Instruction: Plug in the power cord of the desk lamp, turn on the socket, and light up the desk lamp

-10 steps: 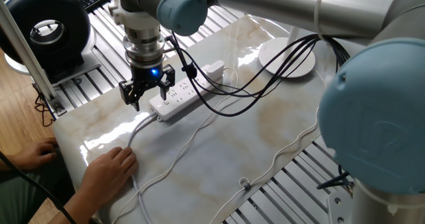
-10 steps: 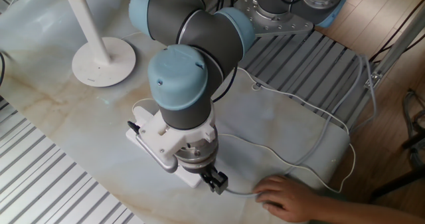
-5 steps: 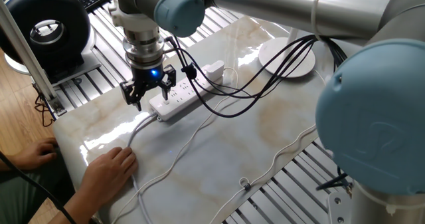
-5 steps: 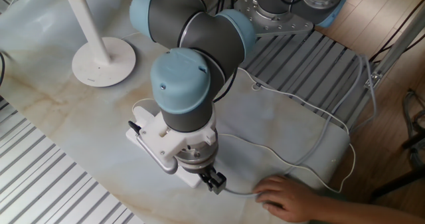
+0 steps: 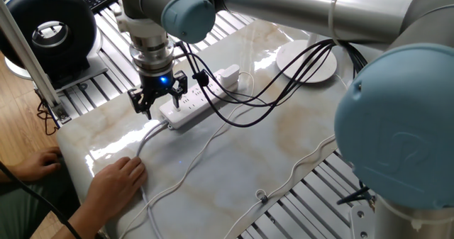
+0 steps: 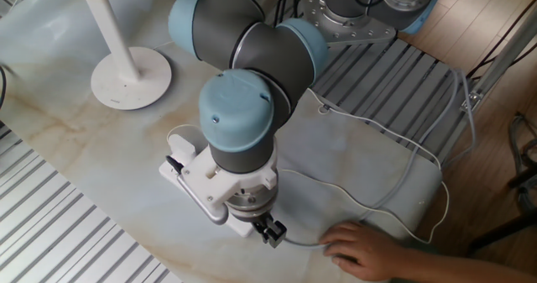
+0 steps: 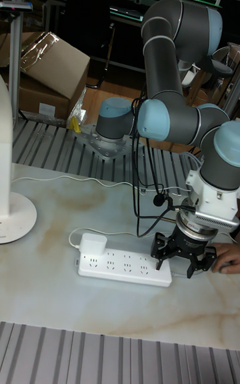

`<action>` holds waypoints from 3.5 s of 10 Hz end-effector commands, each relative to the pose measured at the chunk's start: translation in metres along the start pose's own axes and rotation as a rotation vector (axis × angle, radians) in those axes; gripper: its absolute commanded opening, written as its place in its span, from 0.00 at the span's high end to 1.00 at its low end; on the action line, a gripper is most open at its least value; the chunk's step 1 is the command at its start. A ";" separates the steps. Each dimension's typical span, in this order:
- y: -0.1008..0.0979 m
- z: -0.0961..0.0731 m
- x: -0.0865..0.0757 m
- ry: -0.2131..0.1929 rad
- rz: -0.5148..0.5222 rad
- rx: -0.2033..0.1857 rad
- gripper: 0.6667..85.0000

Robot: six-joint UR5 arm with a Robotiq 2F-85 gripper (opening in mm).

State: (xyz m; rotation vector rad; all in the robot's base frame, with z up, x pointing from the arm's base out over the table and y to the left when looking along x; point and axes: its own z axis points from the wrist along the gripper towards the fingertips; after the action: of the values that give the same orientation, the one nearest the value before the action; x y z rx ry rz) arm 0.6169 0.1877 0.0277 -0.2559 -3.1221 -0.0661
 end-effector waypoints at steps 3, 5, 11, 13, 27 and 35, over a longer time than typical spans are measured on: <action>-0.001 0.001 0.003 0.006 0.011 0.014 0.19; -0.002 0.002 0.005 0.010 0.011 0.022 0.19; -0.003 0.004 0.008 0.014 0.014 0.037 0.21; -0.003 0.005 0.010 0.018 0.013 0.042 0.23; -0.003 0.020 0.003 -0.006 0.018 0.032 0.23; 0.001 -0.001 0.007 0.026 0.009 0.014 0.23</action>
State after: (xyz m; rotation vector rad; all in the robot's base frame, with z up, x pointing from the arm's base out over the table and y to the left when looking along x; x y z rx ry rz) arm 0.6109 0.1870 0.0180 -0.2627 -3.1103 -0.0186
